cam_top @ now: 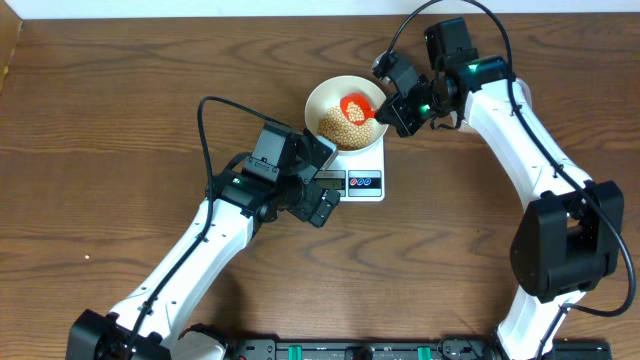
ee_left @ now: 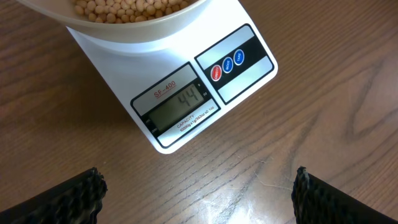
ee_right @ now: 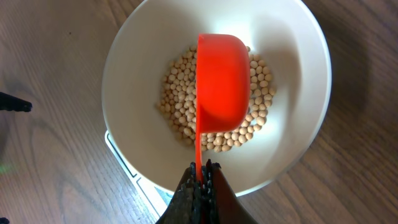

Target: Scoop item into bowl and weigh 50g on scale

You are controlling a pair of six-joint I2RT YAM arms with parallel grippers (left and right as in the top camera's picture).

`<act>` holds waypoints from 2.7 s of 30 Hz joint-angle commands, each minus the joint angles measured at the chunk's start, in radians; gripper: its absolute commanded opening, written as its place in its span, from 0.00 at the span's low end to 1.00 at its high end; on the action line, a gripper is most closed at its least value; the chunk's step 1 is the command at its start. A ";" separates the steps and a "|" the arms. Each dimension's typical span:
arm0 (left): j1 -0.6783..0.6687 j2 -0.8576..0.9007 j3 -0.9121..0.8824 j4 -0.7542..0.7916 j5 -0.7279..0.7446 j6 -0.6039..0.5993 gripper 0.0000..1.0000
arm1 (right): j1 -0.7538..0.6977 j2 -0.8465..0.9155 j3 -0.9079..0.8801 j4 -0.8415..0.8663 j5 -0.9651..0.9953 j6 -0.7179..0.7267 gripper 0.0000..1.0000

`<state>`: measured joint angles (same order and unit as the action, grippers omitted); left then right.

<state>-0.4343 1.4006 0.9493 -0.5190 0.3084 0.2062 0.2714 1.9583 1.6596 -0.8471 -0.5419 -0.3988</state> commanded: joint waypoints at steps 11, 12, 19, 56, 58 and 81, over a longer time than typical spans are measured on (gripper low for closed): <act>0.004 -0.011 0.002 0.000 -0.006 -0.002 0.98 | -0.005 -0.040 0.016 0.002 -0.018 -0.006 0.01; 0.004 -0.011 0.002 0.000 -0.006 -0.002 0.98 | -0.005 -0.040 0.016 0.002 -0.018 -0.006 0.01; 0.004 -0.011 0.002 0.000 -0.006 -0.002 0.98 | -0.005 -0.040 0.016 0.002 -0.018 -0.006 0.01; 0.004 -0.011 0.002 0.000 -0.006 -0.002 0.98 | -0.004 -0.040 0.017 0.028 -0.011 -0.051 0.01; 0.004 -0.011 0.002 0.000 -0.006 -0.002 0.98 | -0.004 -0.041 0.019 0.027 -0.011 -0.051 0.01; 0.004 -0.011 0.002 0.000 -0.006 -0.002 0.98 | -0.004 -0.057 0.023 0.024 -0.010 -0.089 0.01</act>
<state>-0.4347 1.4006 0.9493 -0.5190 0.3084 0.2062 0.2714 1.9339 1.6596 -0.8223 -0.5415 -0.4549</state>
